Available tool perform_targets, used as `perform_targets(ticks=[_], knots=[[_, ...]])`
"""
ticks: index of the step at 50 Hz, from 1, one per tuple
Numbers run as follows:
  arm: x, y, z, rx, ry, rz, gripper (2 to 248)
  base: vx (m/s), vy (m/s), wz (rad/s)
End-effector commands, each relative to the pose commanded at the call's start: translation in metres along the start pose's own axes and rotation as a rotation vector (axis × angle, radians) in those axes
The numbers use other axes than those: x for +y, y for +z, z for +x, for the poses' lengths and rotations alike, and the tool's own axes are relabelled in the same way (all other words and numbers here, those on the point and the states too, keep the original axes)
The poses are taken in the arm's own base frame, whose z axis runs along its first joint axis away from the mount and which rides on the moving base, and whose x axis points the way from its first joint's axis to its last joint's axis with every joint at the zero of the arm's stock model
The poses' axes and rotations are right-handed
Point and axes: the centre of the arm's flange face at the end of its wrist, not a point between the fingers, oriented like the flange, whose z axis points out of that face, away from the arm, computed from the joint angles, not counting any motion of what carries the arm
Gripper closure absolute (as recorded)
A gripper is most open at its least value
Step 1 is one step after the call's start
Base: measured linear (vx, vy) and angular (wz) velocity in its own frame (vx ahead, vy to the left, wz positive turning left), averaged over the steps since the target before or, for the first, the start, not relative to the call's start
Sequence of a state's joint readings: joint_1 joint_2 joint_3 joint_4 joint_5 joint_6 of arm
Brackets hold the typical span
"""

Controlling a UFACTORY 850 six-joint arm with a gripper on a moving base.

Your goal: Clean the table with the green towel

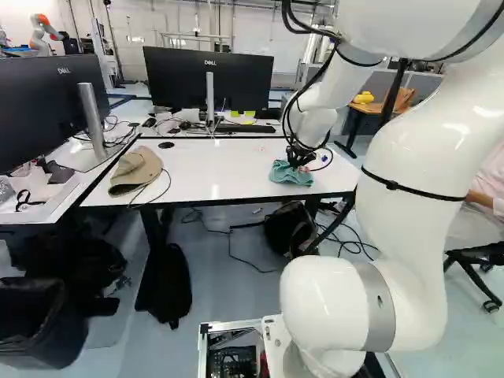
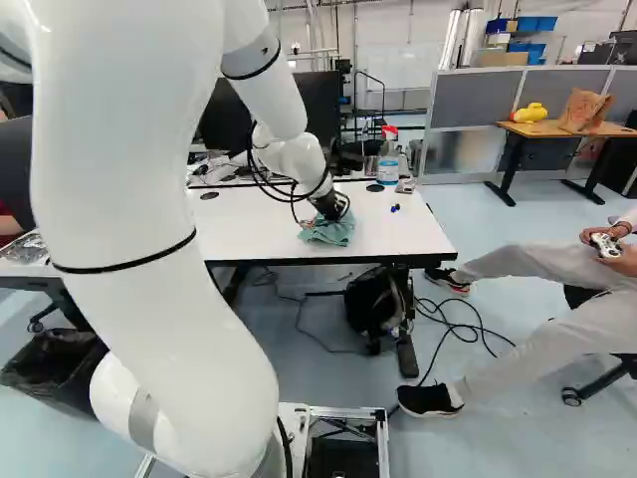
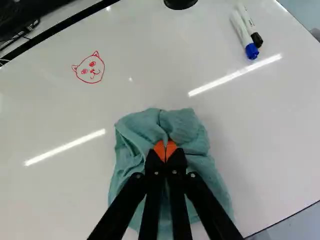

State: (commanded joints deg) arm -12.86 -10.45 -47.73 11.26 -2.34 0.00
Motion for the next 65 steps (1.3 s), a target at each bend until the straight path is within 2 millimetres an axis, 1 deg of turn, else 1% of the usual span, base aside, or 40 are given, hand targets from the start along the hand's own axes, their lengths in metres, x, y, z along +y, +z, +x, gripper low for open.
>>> perform_targets(ticks=[26,44,52,65], knots=[[0.039,0.010,0.022,0.016,0.067,-0.045,227,0.000,0.000,0.000],[0.058,0.026,0.047,0.034,0.097,-0.064,227,0.000,0.000,0.000],[0.059,0.035,0.060,0.042,0.100,-0.065,227,0.000,0.000,0.000],[0.049,0.049,0.076,0.052,0.086,-0.054,227,0.000,0.000,0.000]])
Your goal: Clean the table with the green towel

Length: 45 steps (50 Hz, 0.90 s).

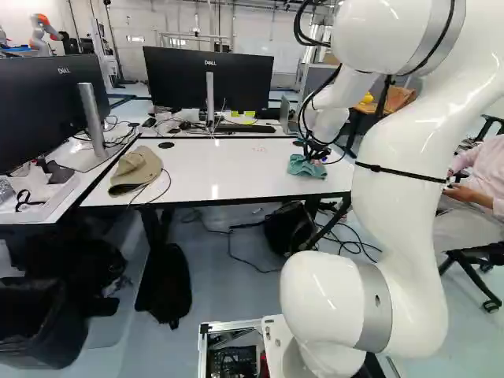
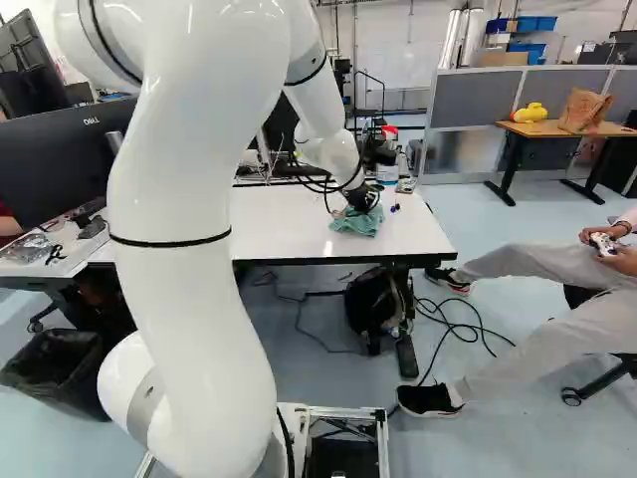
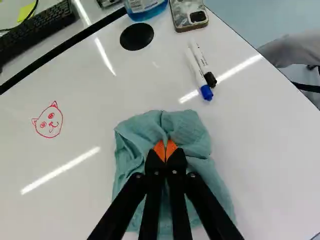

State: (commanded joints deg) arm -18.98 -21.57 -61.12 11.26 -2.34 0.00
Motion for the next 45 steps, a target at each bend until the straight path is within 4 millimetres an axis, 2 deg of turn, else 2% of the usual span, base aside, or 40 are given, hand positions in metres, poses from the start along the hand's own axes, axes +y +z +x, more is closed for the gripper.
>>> perform_targets(ticks=[25,45], knots=[[-0.042,0.018,0.013,0.010,-0.050,0.041,227,0.000,0.000,0.000],[-0.072,0.011,-0.002,-0.002,-0.093,0.072,227,0.000,0.000,0.000]])
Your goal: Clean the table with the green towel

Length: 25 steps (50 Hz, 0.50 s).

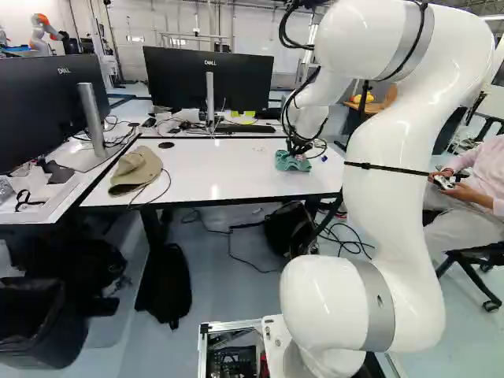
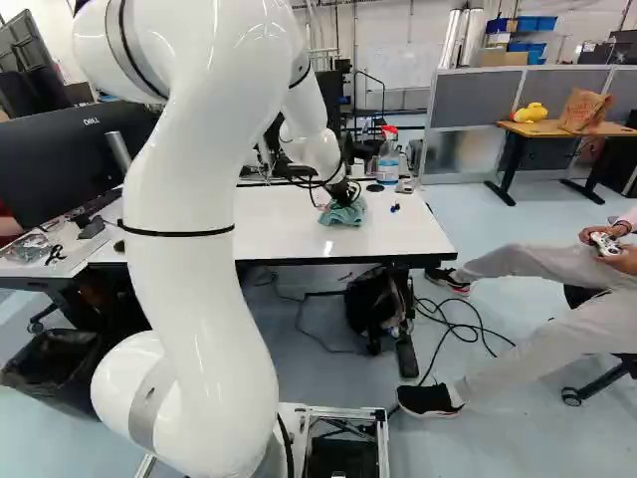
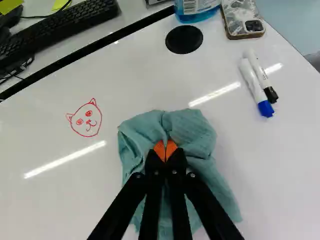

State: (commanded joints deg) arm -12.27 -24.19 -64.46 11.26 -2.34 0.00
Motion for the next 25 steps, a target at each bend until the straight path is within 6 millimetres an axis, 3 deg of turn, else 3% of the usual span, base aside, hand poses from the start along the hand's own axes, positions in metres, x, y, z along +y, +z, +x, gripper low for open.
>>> perform_targets(ticks=[25], knots=[[-0.008,-0.029,-0.036,-0.029,-0.021,0.011,227,0.000,0.000,0.000]])
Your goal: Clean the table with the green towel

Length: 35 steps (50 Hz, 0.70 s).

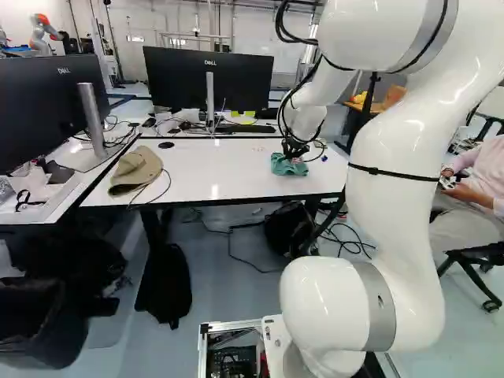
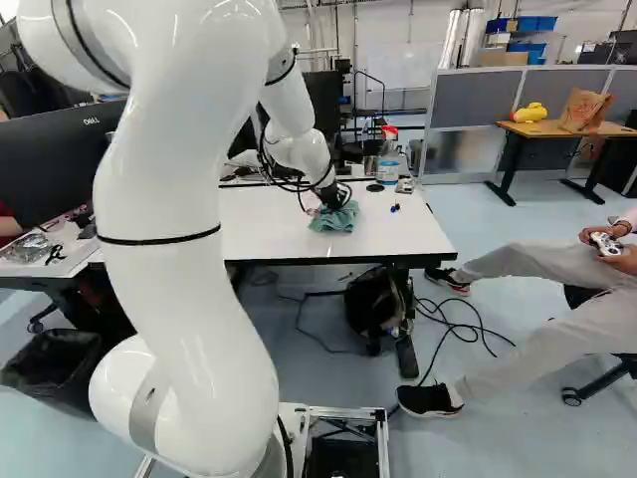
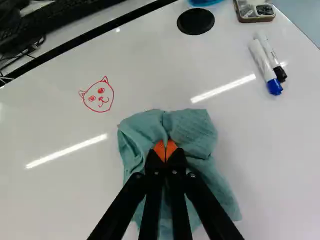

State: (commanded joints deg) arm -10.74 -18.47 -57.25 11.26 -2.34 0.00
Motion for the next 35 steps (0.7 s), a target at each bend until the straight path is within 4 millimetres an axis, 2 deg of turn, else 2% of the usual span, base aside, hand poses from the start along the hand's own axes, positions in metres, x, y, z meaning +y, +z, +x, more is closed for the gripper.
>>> perform_targets(ticks=[22,35], knots=[[0.010,-0.026,-0.032,-0.018,0.007,-0.009,227,0.000,0.000,0.000],[0.026,-0.037,-0.043,-0.021,0.029,-0.026,227,0.000,0.000,0.000]])
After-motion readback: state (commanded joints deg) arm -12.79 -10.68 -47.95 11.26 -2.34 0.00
